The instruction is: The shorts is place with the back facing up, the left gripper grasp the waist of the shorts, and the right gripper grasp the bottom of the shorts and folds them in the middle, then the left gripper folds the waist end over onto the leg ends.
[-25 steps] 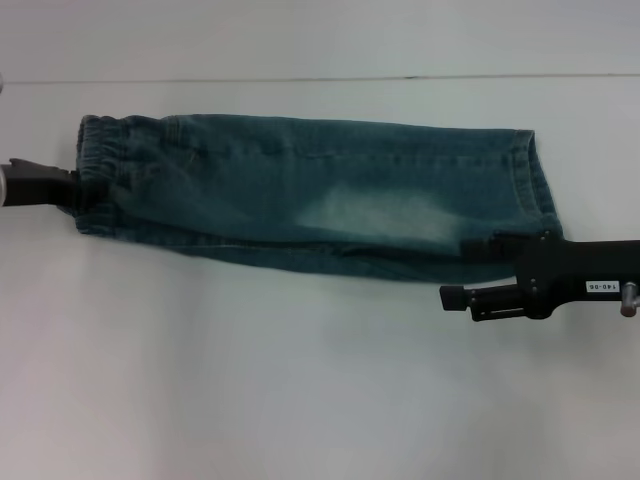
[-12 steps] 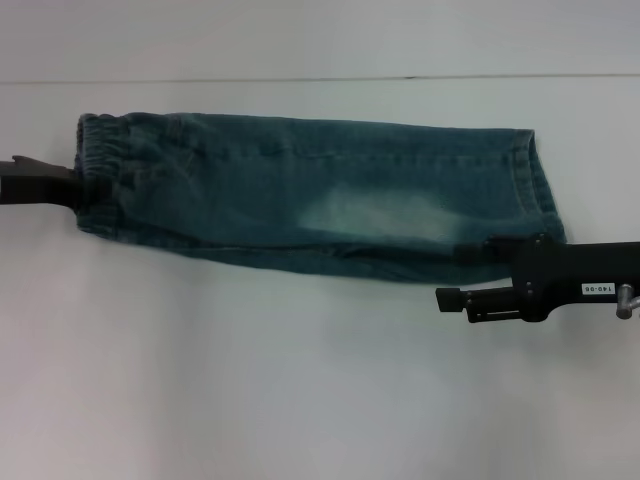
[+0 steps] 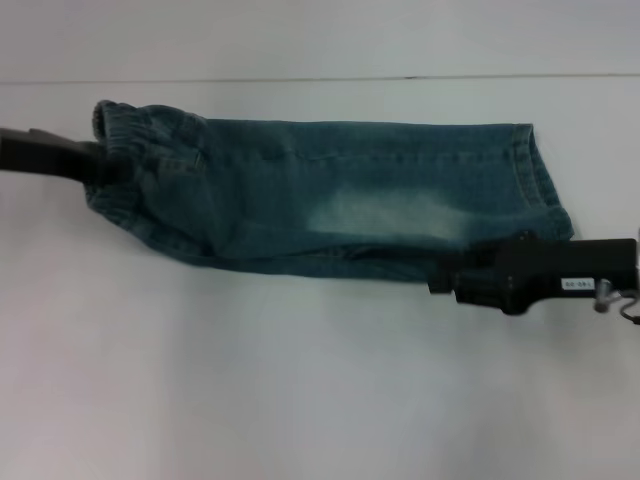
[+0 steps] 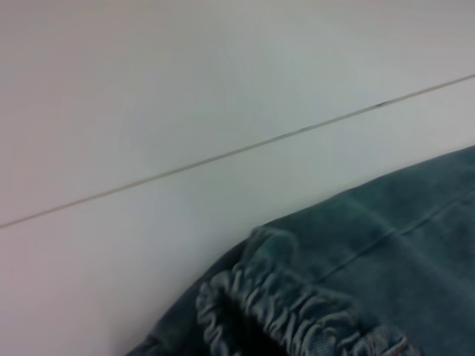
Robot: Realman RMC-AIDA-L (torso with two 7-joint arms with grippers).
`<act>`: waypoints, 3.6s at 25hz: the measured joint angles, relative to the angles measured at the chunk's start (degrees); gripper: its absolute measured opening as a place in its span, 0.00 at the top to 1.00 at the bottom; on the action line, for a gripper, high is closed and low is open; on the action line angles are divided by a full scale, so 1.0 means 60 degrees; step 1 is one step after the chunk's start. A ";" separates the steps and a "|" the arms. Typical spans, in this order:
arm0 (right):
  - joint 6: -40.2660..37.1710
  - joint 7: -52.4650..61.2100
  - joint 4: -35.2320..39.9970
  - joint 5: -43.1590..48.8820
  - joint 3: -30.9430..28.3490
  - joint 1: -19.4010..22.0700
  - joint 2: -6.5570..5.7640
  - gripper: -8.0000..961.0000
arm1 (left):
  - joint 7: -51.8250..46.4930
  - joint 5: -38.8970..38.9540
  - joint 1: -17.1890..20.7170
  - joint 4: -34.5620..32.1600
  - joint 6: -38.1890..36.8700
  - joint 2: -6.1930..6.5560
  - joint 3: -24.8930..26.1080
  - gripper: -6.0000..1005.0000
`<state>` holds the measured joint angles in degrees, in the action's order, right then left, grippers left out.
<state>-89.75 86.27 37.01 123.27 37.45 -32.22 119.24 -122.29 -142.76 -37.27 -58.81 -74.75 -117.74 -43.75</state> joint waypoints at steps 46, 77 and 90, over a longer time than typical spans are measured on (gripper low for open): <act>0.7447 -0.9957 -0.9144 -0.1910 -0.4564 -0.3631 0.0351 0.96 | -0.2984 0.0123 -0.4209 -0.1189 -0.3628 0.0176 -0.0336 0.89; 0.4035 -0.8213 -0.5679 -0.4164 -0.7457 -0.0671 0.0059 0.94 | -0.1871 0.2621 -0.3572 0.1984 0.1676 -0.1119 -0.4374 0.80; 0.1433 -0.3595 -0.2709 -0.2698 -0.4484 -0.0498 0.0023 0.91 | 0.0360 0.5742 -0.0081 0.0255 -0.0113 -0.1033 -0.2591 0.29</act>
<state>-81.14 64.70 20.76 107.09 10.54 -35.20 119.38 -120.13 -108.31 -37.76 -57.28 -75.43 -123.93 -59.30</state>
